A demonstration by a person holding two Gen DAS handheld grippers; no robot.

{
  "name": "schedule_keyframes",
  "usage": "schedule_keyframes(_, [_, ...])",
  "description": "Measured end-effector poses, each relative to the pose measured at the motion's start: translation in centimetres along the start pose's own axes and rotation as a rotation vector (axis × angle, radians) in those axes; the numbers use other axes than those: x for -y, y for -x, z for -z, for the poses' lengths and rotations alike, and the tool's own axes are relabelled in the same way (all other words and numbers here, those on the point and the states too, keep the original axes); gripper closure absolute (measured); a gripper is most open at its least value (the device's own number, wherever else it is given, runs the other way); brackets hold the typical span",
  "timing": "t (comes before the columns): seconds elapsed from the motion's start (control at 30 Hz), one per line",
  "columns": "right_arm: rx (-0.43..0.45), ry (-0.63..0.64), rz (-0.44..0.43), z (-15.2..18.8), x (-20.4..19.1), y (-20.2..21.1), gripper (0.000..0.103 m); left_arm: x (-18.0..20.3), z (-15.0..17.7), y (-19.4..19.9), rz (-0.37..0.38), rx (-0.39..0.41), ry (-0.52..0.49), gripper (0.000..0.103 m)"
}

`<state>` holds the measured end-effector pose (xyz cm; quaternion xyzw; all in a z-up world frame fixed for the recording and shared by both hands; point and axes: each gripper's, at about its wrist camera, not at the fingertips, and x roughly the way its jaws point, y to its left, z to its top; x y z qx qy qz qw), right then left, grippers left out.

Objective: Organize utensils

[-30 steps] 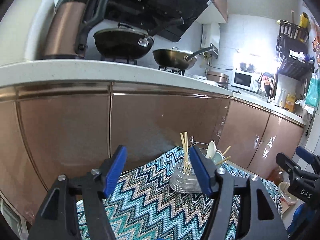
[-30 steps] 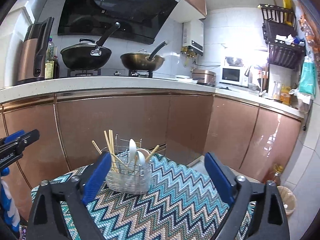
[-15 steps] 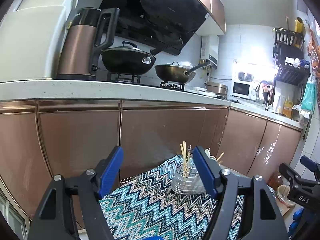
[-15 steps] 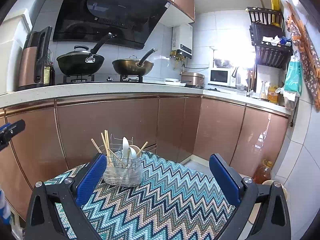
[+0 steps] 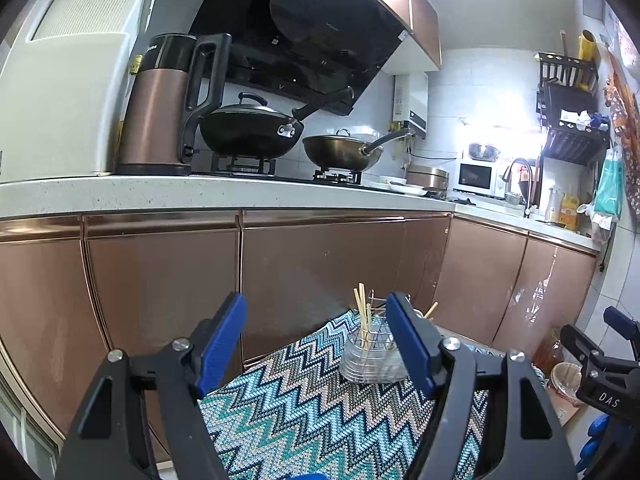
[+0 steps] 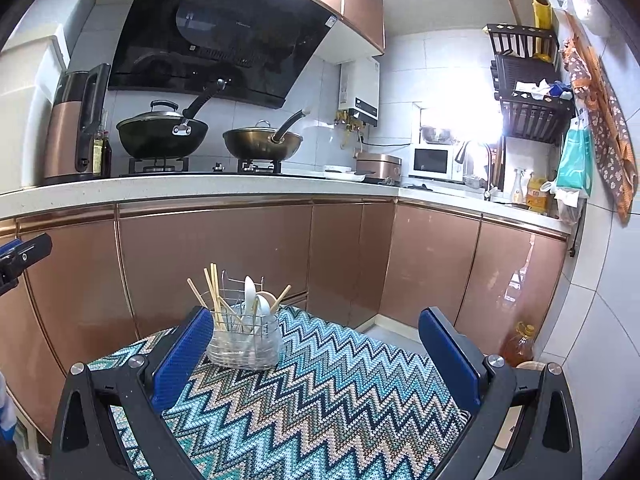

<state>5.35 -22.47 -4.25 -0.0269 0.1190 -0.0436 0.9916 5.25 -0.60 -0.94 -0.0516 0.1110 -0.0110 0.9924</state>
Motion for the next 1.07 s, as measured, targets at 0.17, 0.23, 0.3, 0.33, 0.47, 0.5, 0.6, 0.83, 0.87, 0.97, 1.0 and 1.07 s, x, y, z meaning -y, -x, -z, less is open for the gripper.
schedule_keyframes(0.17, [0.003, -0.004, 0.007, 0.1, 0.2, 0.3, 0.0, 0.3, 0.2, 0.1, 0.002, 0.001, -0.013, 0.032])
schedule_keyframes(0.23, [0.003, -0.003, 0.009, 0.2, 0.2, 0.4, 0.0, 0.4, 0.3, 0.1, 0.004, -0.001, -0.019, 0.032])
schedule_keyframes(0.3, [0.0, -0.003, 0.009, 0.3, 0.2, 0.4, 0.0, 0.5, 0.3, 0.0, 0.004, -0.007, -0.03, 0.032])
schedule_keyframes(0.33, [0.0, -0.002, 0.009, 0.4, 0.2, 0.5, 0.0, 0.7, 0.4, 0.0, 0.0, -0.004, -0.037, 0.032])
schedule_keyframes(0.47, [-0.001, -0.005, 0.013, 0.5, 0.3, 0.5, 0.0, 0.9, 0.5, 0.1, -0.002, 0.002, -0.043, 0.032])
schedule_keyframes(0.5, [-0.001, -0.007, 0.013, 0.5, 0.4, 0.5, 0.0, 0.9, 0.5, 0.1, -0.002, 0.003, -0.045, 0.032])
schedule_keyframes(0.6, [-0.002, -0.01, 0.019, 0.6, 0.6, 0.6, 0.0, 1.0, 0.6, 0.2, -0.003, 0.006, -0.046, 0.032])
schedule_keyframes(0.83, [-0.002, -0.011, 0.034, 0.6, 0.9, 0.7, 0.0, 1.1, 0.6, 0.2, 0.0, 0.008, -0.043, 0.032])
schedule_keyframes(0.87, [-0.002, -0.01, 0.035, 0.6, 0.8, 0.8, 0.0, 1.1, 0.6, 0.3, -0.001, 0.009, -0.044, 0.032])
schedule_keyframes(0.97, [-0.003, -0.005, 0.038, 0.6, 0.7, 0.8, 0.0, 1.0, 0.7, 0.3, -0.004, 0.009, -0.04, 0.032])
schedule_keyframes(1.0, [-0.003, -0.005, 0.037, 0.6, 0.7, 0.8, 0.0, 1.0, 0.6, 0.3, -0.007, 0.008, -0.037, 0.032])
schedule_keyframes(1.07, [-0.003, -0.005, 0.037, 0.6, 0.6, 0.8, 0.0, 0.8, 0.7, 0.1, -0.012, 0.003, -0.031, 0.032])
